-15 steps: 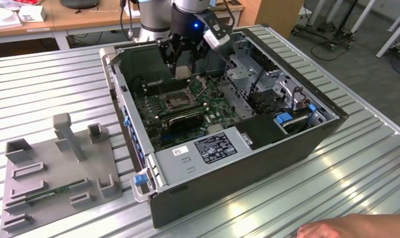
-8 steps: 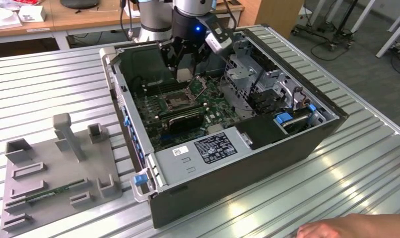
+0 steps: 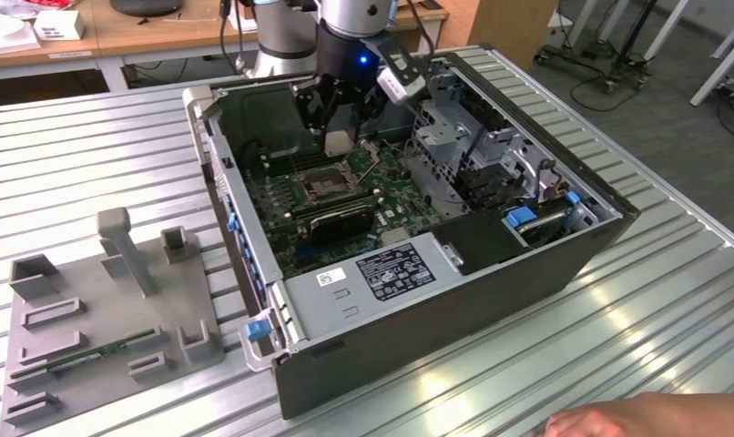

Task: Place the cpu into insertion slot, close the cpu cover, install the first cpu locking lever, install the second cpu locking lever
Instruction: 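Place the cpu into insertion slot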

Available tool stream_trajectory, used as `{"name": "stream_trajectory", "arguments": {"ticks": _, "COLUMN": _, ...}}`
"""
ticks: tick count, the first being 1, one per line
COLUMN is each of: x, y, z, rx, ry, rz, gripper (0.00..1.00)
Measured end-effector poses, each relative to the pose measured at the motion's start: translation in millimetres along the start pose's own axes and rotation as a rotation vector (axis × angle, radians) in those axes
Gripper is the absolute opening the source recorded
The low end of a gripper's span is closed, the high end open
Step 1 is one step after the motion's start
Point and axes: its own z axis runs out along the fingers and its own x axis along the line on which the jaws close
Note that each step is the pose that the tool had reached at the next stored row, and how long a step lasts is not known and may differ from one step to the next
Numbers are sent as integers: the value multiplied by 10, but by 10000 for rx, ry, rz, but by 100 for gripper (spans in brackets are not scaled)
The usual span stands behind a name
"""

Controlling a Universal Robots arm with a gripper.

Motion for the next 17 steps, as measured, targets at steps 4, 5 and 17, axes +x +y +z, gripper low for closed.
{"name": "stream_trajectory", "arguments": {"ticks": 4, "x": 0, "y": -2, "z": 11, "rx": 3, "ry": 2, "rz": -2, "gripper": 54}}
{"name": "stream_trajectory", "arguments": {"ticks": 5, "x": 0, "y": -2, "z": 12, "rx": 2, "ry": 2, "rz": -2, "gripper": 54}}
{"name": "stream_trajectory", "arguments": {"ticks": 17, "x": 51, "y": -6, "z": 38, "rx": -1, "ry": 0, "rz": -1, "gripper": 54}}
